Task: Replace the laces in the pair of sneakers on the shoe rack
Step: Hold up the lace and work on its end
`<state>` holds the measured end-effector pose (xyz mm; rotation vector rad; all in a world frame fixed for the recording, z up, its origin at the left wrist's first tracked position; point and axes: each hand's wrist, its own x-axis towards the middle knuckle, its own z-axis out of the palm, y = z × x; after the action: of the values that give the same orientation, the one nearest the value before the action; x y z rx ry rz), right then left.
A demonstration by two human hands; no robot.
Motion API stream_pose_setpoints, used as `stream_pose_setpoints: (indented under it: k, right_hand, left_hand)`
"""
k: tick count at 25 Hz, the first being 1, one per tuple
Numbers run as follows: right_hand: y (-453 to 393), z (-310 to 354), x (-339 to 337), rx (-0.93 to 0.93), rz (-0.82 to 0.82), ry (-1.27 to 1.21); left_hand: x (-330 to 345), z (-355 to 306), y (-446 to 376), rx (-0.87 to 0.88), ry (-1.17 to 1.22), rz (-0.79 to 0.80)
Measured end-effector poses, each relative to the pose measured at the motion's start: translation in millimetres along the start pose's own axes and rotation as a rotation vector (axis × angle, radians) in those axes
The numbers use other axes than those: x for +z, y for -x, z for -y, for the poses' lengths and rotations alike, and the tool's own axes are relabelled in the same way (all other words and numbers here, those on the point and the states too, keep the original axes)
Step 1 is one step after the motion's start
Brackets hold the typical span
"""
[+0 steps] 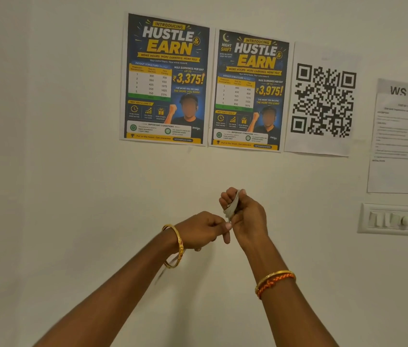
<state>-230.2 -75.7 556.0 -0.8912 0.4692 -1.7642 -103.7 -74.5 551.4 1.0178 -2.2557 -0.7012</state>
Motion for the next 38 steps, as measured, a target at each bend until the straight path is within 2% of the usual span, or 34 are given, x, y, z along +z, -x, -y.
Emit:
stream_pose_setpoints:
  k: [2, 4, 8, 11, 15, 18, 20, 24, 28, 30, 33, 36, 38]
  right_hand:
    - [2, -6, -9, -0.014, -0.024, 0.317]
    - [8, -11, -17, -0.029, 0.024, 0.626]
    - [22, -11, -20, 0.021, 0.119, 0.833]
    - [24, -5, -19, 0.075, 0.179, 0.723]
    - [24, 4, -13, 0.186, 0.254, 0.262]
    - [19, 4, -7, 0.147, 0.231, -0.052]
    - [14, 0, -6, 0.083, 0.173, -0.133]
    - [5, -10, -10, 0.009, 0.051, -0.159]
    - [2, -14, -14, 0.004, -0.018, -0.3]
    - [2, -17, -15, -0.024, -0.035, -0.266]
    - [3, -25, -16, -0.086, -0.069, -0.075]
    - [4, -39, -18, -0.102, -0.092, 0.14]
    - [7, -48, -20, -0.076, -0.065, 0.231]
  left_hand:
    - [-5, -7, 0, 0.051, -0.145, -0.02]
    - [-13, -13, -1, 0.088, -0.183, -0.059]
    - [-27, -9, -7, 0.104, -0.161, -0.202]
    - [-29, 6, -13, 0.083, -0.018, -0.282]
    - [-13, 20, -9, 0.007, 0.289, -0.285]
    - [3, 27, -5, -0.033, 0.393, -0.203]
    - [11, 28, -4, -0.05, 0.38, -0.167]
    - [17, 26, -4, -0.046, 0.338, -0.193]
    - [20, 19, -2, -0.117, 0.54, -0.173]
    - [23, 17, -1, -0.184, 0.661, -0.192]
    - [28, 22, -3, -0.181, 0.677, -0.298]
    - [33, 24, -5, -0.179, 0.601, -0.496]
    - [37, 26, -7, -0.137, 0.441, -0.59]
